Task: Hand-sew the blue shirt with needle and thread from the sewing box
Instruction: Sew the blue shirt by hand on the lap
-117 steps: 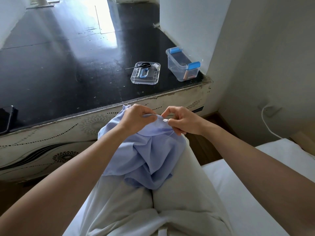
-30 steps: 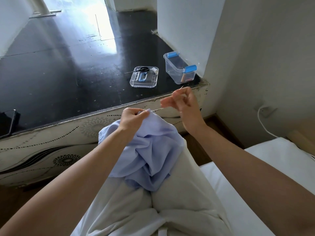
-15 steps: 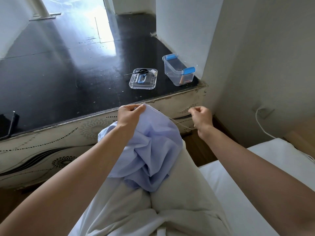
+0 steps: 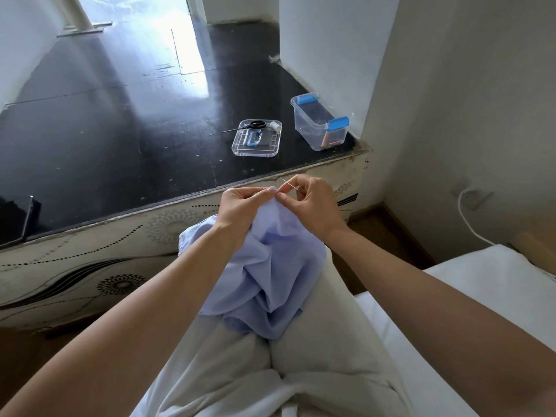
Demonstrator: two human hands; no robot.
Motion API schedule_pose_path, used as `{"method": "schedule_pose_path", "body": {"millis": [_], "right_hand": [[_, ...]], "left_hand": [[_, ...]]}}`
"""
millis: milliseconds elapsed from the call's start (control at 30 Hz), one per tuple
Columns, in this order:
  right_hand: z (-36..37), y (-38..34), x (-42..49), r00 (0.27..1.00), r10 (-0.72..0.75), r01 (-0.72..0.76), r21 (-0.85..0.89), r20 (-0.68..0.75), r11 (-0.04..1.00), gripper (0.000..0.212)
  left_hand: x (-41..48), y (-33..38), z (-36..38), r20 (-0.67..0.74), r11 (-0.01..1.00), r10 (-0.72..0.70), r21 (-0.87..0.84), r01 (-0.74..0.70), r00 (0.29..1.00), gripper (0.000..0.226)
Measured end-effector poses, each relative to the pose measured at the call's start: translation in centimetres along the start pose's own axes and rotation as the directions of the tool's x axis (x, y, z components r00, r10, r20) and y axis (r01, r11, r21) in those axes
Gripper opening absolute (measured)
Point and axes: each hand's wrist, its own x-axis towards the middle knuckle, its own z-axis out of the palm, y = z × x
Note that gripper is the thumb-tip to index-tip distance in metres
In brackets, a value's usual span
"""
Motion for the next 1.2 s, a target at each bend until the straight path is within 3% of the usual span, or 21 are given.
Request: {"method": "schedule_pose_path", "body": {"millis": [100, 200, 267, 333, 400, 433, 500, 567, 633, 700, 833, 1000, 1100, 1200], "right_hand": [[-0.1, 0.2, -0.1, 0.998, 0.021, -0.023, 0.032, 0.064, 0.999, 0.018], [-0.9, 0.2, -0.6, 0.965, -0.033, -0.014, 0.173, 0.262, 0.985, 0.011], [-1.8, 0.2, -1.2, 0.877, -0.058, -0.055, 0.221, 0.477, 0.974, 0.006], [-2.4, 0.4, -1.6, 0.725, -0.008, -0.152, 0.172, 0.689, 0.973, 0.006], [-2.9, 0.6, -2.0, 0.617, 0.082, -0.232, 0.081, 0.783, 0.969, 0.008], [-3.2, 0.7, -2.1, 0.608, 0.113, -0.27, 0.071, 0.786, 0.96, 0.009], [-3.6, 0.7, -2.1, 0.679, 0.131, -0.319, 0.13, 0.723, 0.939, 0.009], [-3.8, 0.7, -1.8, 0.816, 0.131, -0.316, 0.245, 0.563, 0.917, 0.013], [-3.4, 0.8, -1.3, 0.926, 0.133, -0.255, 0.325, 0.354, 0.911, 0.022], [-2.7, 0.7, -0.8, 0.972, 0.107, -0.17, 0.31, 0.211, 0.935, 0.027], [-1.4, -0.1, -0.3, 0.991, 0.066, -0.093, 0.236, 0.118, 0.967, 0.03], [-0.6, -0.4, -0.2, 0.995, 0.048, -0.062, 0.167, 0.085, 0.984, 0.017], [-1.1, -0.4, -0.5, 0.97, 0.011, -0.074, 0.251, 0.242, 0.965, 0.024], [-1.9, 0.1, -1.0, 0.884, -0.009, -0.139, 0.281, 0.468, 0.95, 0.021]], "left_hand": [[0.0, 0.0, -0.2, -0.006, 1.0, -0.02, 0.001, 0.02, 1.0, 0.009], [0.0, 0.0, -0.1, -0.016, 0.999, -0.025, -0.037, 0.025, 1.0, 0.003], [0.3, -0.1, -0.1, -0.053, 0.998, -0.032, -0.056, 0.029, 0.998, 0.009], [0.4, 0.0, -0.2, -0.09, 0.996, -0.062, -0.068, 0.056, 0.994, 0.009], [0.5, 0.1, -0.2, -0.116, 0.994, -0.086, -0.077, 0.077, 0.989, 0.006], [0.5, 0.2, -0.2, -0.118, 0.993, -0.091, -0.086, 0.082, 0.989, 0.005], [0.5, 0.3, -0.1, -0.099, 0.988, -0.101, -0.129, 0.087, 0.99, 0.005], [0.3, 0.5, 0.0, -0.079, 0.982, -0.115, -0.16, 0.101, 0.99, 0.005], [0.0, 0.7, 0.1, -0.064, 0.977, -0.128, -0.177, 0.115, 0.99, 0.005], [-0.3, 0.9, 0.3, -0.05, 0.973, -0.134, -0.198, 0.122, 0.99, 0.006], [-1.0, 1.2, 0.3, 0.026, 0.967, -0.135, -0.215, 0.138, 0.99, 0.012], [-1.1, 1.1, 0.1, 0.073, 0.964, -0.139, -0.22, 0.152, 0.988, 0.012], [-1.0, 1.0, 0.0, 0.059, 0.964, -0.143, -0.216, 0.152, 0.988, 0.011], [-0.6, 0.7, 0.0, 0.03, 0.965, -0.132, -0.226, 0.135, 0.991, 0.009]]}}
